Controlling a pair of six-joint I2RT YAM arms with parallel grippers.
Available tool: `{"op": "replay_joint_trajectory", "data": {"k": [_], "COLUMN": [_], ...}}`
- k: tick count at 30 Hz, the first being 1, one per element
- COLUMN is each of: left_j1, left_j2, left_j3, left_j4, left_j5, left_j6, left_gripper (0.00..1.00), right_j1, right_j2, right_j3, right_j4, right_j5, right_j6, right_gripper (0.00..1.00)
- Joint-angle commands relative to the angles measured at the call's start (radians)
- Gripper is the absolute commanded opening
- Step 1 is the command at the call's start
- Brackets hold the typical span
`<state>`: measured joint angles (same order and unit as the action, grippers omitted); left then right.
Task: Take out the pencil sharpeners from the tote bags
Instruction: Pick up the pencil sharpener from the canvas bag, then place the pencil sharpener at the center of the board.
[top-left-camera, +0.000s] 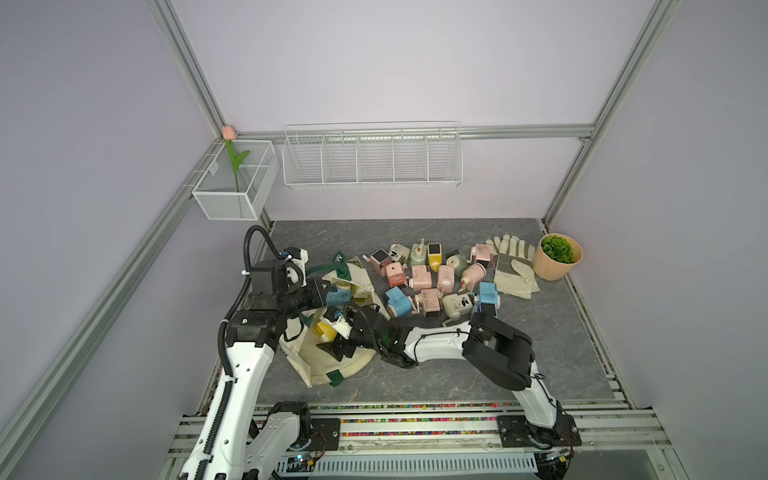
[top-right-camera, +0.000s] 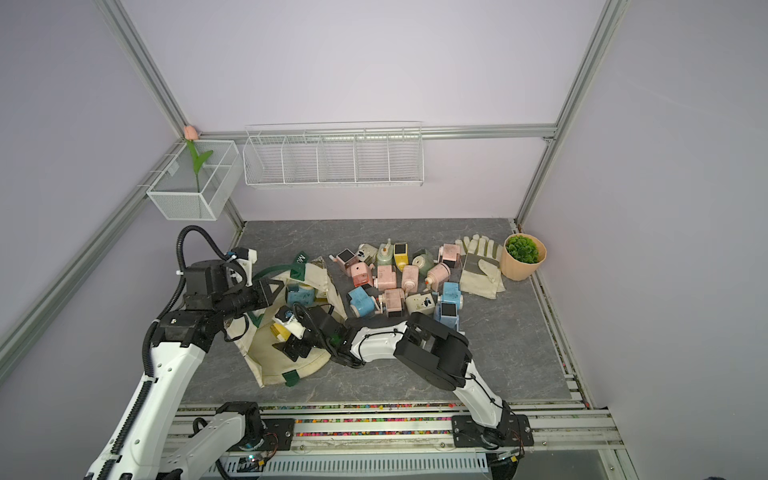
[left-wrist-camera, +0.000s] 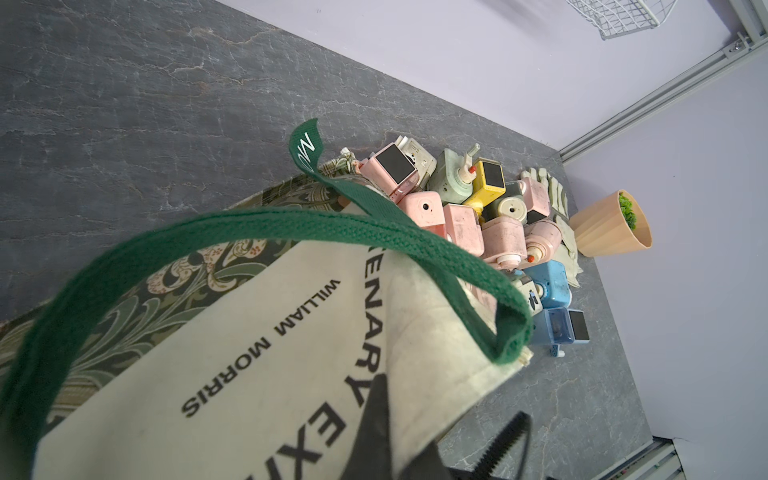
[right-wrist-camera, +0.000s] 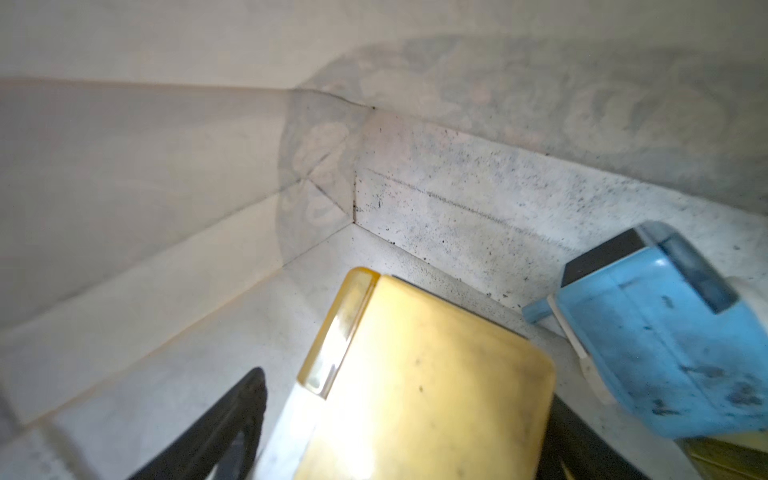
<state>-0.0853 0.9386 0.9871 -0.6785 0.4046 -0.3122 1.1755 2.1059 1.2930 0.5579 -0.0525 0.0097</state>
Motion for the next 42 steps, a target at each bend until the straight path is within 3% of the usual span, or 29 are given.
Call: {"op": "replay_joint_trajectory", "data": {"k": [1,18,26,30,36,42], "left_j1": [0.001,0.000,0.002,0.004,0.007,0.008], "left_j2": [-0.007,-0.006,-0.012,-0.009,-0.015,-0.014], "left_j3": [0.019,0.019,0.021,0.022,0.021,0.022], "left_j4": [0.028,0.028,0.027,0.026,0.028,0.028], "left_j5": [-0.001,-0.002,-0.002,-0.001,0.002,0.005], "left_j6": [0.004,0.003,0.002,0.002,0.002,0.000], "left_gripper": [0.00,0.00,0.00,0.00,0.00,0.00], "right_j1": [0.013,0.060,0.036,-0.006,-0.075,-0.139], "right_j2": [-0.104,-0.604,-0.786,-0.820,-0.739,-0.631], "right_j3": [-0.052,-0.380,-0.524,-0.568,-0.547,-0.520], "right_j4": [0.021,-0.234,-0.369,-0.384,-0.435,-0.420], "right_j5": [-0.030,0.048,0.203,0.264,0.348,0.328], "right_j6": [-0.048,-0.092,-0.099,-0.056,-0.008,0.024], "right_gripper": [0.61,0.59,0.60,0.60,0.60,0.60]}}
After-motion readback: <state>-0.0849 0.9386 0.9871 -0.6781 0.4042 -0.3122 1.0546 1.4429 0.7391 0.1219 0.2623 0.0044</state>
